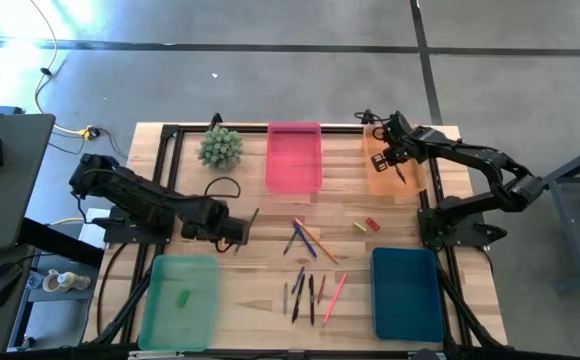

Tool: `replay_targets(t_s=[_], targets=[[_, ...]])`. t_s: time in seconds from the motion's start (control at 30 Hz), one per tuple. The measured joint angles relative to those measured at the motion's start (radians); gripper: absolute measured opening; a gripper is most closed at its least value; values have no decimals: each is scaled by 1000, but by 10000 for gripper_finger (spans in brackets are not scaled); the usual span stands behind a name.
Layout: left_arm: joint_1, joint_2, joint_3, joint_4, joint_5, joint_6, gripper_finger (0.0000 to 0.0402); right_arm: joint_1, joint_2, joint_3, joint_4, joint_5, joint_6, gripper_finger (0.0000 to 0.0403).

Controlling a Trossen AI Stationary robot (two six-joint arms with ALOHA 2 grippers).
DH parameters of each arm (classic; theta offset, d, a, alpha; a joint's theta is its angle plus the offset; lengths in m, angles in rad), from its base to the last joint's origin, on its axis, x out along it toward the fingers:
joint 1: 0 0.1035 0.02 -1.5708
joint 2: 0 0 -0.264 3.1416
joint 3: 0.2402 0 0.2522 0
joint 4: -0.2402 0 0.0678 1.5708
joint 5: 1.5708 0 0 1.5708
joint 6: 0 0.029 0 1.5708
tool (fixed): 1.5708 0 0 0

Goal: Sort crayons/erasers/pens/pencils in bins
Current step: Put the purple pen into the orange bin, then put the left yellow pencil with the eraser into the red bin

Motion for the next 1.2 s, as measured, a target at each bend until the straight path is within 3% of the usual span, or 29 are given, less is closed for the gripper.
replay_targets(t_s=[0.27, 0.83, 1.2], targets=[[-35, 79, 0, 42, 24, -72, 200, 0, 0, 0, 24, 0, -8, 115], [-28, 213, 3, 92, 102, -83, 196, 0, 0, 0, 24, -3, -99, 119], [-13, 208, -44, 178, 102, -67, 103, 0, 0, 35, -7, -2, -133, 119]])
